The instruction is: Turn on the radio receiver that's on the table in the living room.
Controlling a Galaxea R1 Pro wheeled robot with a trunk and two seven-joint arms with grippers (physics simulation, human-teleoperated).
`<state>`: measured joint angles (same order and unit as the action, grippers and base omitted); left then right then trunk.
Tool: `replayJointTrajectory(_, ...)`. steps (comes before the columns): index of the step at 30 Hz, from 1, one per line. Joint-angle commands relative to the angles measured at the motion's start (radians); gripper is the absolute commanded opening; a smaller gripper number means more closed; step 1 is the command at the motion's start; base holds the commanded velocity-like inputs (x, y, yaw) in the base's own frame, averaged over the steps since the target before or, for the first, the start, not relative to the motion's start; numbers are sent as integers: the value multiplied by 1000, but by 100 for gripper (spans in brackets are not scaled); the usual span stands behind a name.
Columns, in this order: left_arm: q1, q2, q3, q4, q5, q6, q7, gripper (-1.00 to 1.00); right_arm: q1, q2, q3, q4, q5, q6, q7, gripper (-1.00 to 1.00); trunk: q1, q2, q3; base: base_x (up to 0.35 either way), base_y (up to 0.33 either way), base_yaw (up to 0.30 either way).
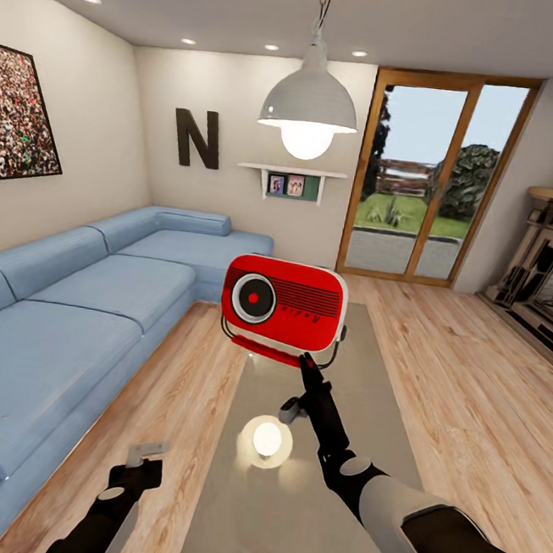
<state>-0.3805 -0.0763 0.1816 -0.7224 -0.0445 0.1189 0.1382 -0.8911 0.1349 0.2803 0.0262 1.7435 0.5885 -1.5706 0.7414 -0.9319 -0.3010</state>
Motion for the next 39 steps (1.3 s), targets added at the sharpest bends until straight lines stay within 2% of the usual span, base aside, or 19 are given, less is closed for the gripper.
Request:
replayJointTrajectory(1, 0, 0, 0, 0, 0, 0, 0, -100, 0, 0, -6, 0, 2, -1, 0, -100, 0, 0, 0, 0, 0, 0)
replayJointTrajectory(7, 0, -3, -2, 0, -2, 0, 0, -100, 0, 0, -6, 0, -2, -2, 0, -100, 0, 0, 0, 0, 0, 0)
replayJointTrajectory(13, 0, -10, -57, -6, -45, 7, -6, -100, 1, 0, -6, 0, -1, -6, 0, -100, 0, 0, 0, 0, 0, 0)
replayJointTrajectory(15, 0, -14, -66, -45, -47, 50, -8, -100, 1, 0, -6, 0, -1, -6, 0, -100, 0, 0, 0, 0, 0, 0)
replayJointTrajectory(16, 0, -15, -87, -128, -48, 136, -9, -100, 1, 0, -6, 0, -1, -4, 0, -100, 0, 0, 0, 0, 0, 0)
replayJointTrajectory(17, 1, -13, -104, -179, -46, 184, -9, -100, 1, 0, -6, -1, 0, -3, 0, -100, 0, 0, 0, 0, 0, 0)
replayJointTrajectory(21, 6, -14, -139, -328, -43, 325, -35, -100, 1, 0, -6, -2, 2, 0, 0, -100, 0, 0, 0, 0, 0, 0)
replayJointTrajectory(24, 10, -23, -144, -447, -42, 433, -142, -100, 1, -1, -6, -2, 2, 0, 0, -100, 0, 0, 0, 0, 0, 0)
replayJointTrajectory(25, 11, -26, -145, -508, -43, 491, -193, -100, 1, -5, -6, -2, 2, 0, 0, -100, 0, 0, 0, 0, 0, 0)
replayJointTrajectory(27, 12, -34, -152, -607, -42, 576, -235, -100, 1, -10, -6, -2, 2, -1, 0, -100, 0, 0, 0, 0, 0, 0)
replayJointTrajectory(28, 12, -37, -157, -626, -42, 594, -239, -100, 1, -11, -6, -2, 2, -1, 0, -100, 0, 0, 0, 0, 0, 0)
replayJointTrajectory(29, 12, -46, -184, -678, -42, 651, -247, -100, 1, -12, -6, -1, 1, -1, 0, -100, 0, 0, 0, 0, 0, 0)
replayJointTrajectory(32, 12, -53, -280, -782, -43, 767, -253, -100, 1, -13, -7, 0, 1, -1, 0, -100, 0, 0, 0, 0, 0, 0)
replayJointTrajectory(34, 12, -59, -341, -810, -43, 819, -252, -100, 1, -14, -6, 0, 0, -1, 0, -100, 0, 0, 0, 0, 0, 0)
replayJointTrajectory(36, 12, -74, -371, -821, -43, 842, -252, -100, 1, -14, -7, 0, -1, -1, 0, -100, 0, 0, 0, 0, 0, 0)
replayJointTrajectory(37, 12, -95, -381, -825, -43, 850, -251, -100, 1, -13, -7, 0, -1, -1, 0, -100, 0, 0, 0, 0, 0, 0)
replayJointTrajectory(39, 11, -98, -387, -827, -43, 855, -250, -100, 1, -13, -7, 0, -1, 0, 0, -100, 0, 0, 0, 0, 0, 0)
